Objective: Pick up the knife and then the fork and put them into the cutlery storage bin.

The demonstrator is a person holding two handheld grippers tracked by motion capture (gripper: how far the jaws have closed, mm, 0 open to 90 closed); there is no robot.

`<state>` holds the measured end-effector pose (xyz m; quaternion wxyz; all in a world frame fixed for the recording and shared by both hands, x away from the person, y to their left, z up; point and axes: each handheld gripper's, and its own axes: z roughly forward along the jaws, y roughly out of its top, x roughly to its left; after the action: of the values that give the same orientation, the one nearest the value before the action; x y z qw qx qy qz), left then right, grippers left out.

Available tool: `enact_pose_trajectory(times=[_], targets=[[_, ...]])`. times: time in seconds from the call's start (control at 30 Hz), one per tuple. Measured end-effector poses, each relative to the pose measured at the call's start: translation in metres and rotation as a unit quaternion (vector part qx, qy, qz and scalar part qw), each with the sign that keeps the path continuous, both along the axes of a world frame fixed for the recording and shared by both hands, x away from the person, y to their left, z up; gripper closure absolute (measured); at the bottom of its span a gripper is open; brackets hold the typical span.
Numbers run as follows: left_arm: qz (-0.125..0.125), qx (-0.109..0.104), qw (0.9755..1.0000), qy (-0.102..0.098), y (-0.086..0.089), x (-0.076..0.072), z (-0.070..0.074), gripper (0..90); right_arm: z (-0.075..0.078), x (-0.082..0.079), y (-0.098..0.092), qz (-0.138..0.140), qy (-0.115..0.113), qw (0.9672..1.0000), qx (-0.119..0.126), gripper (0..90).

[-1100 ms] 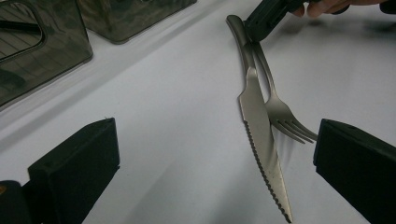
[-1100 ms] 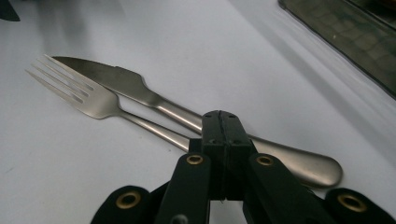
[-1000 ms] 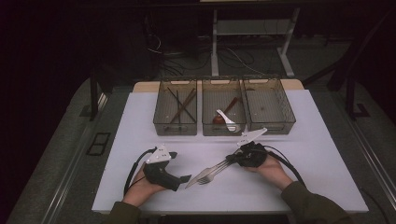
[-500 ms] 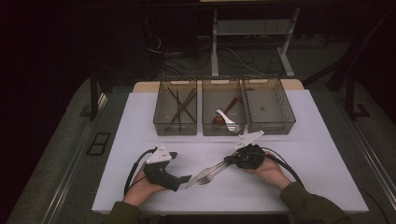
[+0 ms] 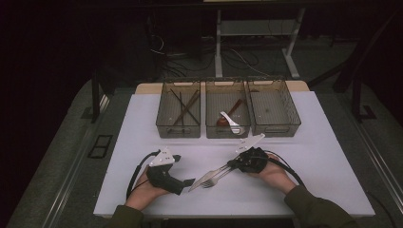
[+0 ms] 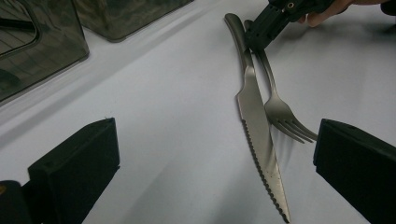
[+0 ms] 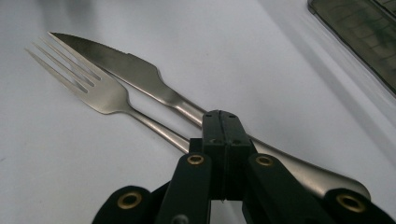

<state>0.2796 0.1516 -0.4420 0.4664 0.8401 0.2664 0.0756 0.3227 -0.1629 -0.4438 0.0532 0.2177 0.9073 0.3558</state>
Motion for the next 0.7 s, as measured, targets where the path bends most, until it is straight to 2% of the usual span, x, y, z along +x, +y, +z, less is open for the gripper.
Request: enact_pose_trajectory(times=[0.03, 0.1, 0.17, 0.3, 0.47, 0.57, 0.7], targets=[[0.000, 0.001, 1.0000, 0.000, 0.000, 0.000, 0.000, 0.0, 0.000, 0.000, 0.000, 0.000, -0.005, 1.0000, -0.004, 90.0], [0.000, -0.001, 1.0000, 0.001, 0.000, 0.000, 0.000, 0.0, -0.001, -0.001, 0.001, 0.001, 0.000, 1.0000, -0.003, 90.0], [0.000, -0.001, 1.0000, 0.001, 0.000, 0.000, 0.000, 0.0, -0.001, 0.000, 0.000, 0.003, -0.004, 0.9999, -0.014, 90.0], [-0.001, 0.000, 1.0000, 0.001, 0.000, 0.000, 0.000, 0.0, -0.001, -0.001, -0.001, 0.006, 0.007, 0.9998, -0.016, 90.0], [-0.001, 0.000, 1.0000, 0.000, 0.001, 0.000, 0.000, 0.0, 0.000, -0.002, -0.005, 0.015, 0.008, 0.9995, -0.026, 90.0], [-0.001, -0.001, 1.0000, 0.001, 0.001, 0.000, 0.000, 0.0, 0.002, -0.004, -0.009, 0.020, 0.019, 0.9992, -0.028, 90.0], [-0.002, -0.001, 1.0000, 0.000, 0.001, 0.000, 0.001, 0.0, 0.003, -0.008, -0.016, 0.030, 0.018, 0.9986, -0.038, 90.0]])
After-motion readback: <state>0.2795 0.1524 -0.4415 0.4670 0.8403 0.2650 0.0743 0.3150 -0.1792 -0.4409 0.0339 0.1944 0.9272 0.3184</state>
